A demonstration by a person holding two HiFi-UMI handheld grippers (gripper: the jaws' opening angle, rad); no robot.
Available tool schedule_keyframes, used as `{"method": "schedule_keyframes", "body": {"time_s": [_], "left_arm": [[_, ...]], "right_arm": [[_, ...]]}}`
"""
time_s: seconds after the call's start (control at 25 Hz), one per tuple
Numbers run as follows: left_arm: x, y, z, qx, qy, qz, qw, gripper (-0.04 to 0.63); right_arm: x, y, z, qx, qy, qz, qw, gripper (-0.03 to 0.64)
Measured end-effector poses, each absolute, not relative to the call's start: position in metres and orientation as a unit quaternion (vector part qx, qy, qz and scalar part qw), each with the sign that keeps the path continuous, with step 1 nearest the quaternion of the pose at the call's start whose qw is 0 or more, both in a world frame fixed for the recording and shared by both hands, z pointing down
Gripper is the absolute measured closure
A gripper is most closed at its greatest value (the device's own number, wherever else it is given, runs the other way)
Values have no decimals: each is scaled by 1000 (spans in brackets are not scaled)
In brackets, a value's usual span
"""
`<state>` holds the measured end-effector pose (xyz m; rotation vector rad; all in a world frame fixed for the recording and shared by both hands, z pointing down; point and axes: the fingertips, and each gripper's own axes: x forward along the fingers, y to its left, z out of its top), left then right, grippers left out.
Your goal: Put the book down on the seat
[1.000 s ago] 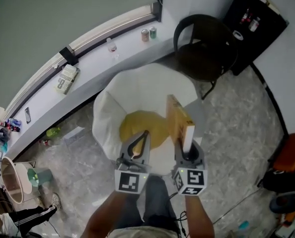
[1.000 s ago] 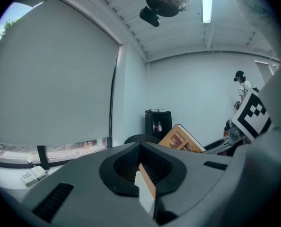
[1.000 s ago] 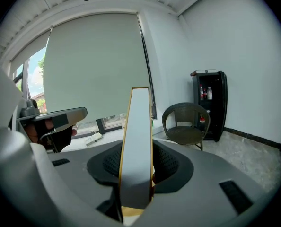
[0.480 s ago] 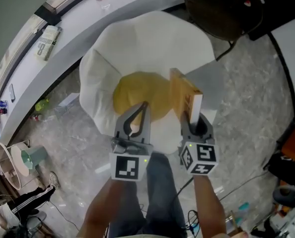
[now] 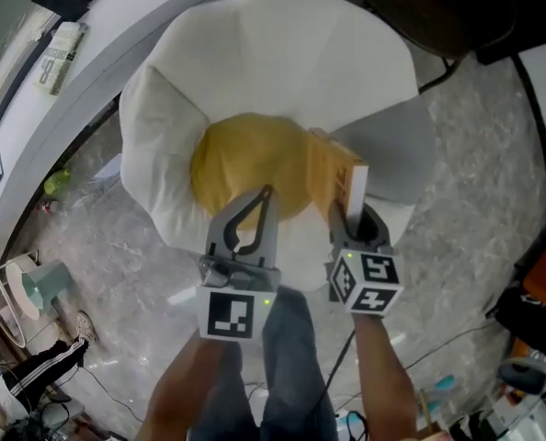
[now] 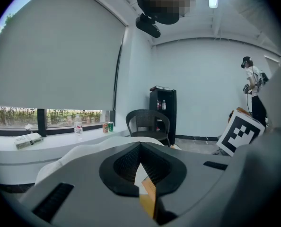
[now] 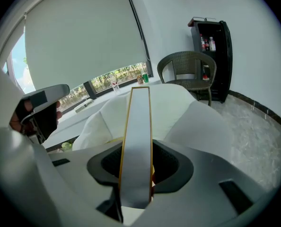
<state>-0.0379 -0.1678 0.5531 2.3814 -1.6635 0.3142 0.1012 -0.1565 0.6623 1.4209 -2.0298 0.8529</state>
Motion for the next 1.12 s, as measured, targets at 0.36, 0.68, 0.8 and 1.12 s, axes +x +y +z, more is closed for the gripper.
{"method": "schedule_keyframes", "body": {"time_s": [0.36, 0.68, 0.8, 1.12], "left_arm": [[-32, -176, 588, 813, -557, 126, 115, 589], [-20, -176, 601, 817, -548, 129, 125, 589], [-14, -175, 604, 818, -545, 130, 128, 589], [-7, -176, 603, 822, -539, 133, 125, 589]], "right_arm": [[107, -173, 727, 495, -744, 332, 302, 468], [113, -185, 749, 477, -747, 350, 302, 468], [116, -189, 750, 478, -746, 356, 297, 468], [143, -196, 750, 520, -728, 333, 297, 465]]}}
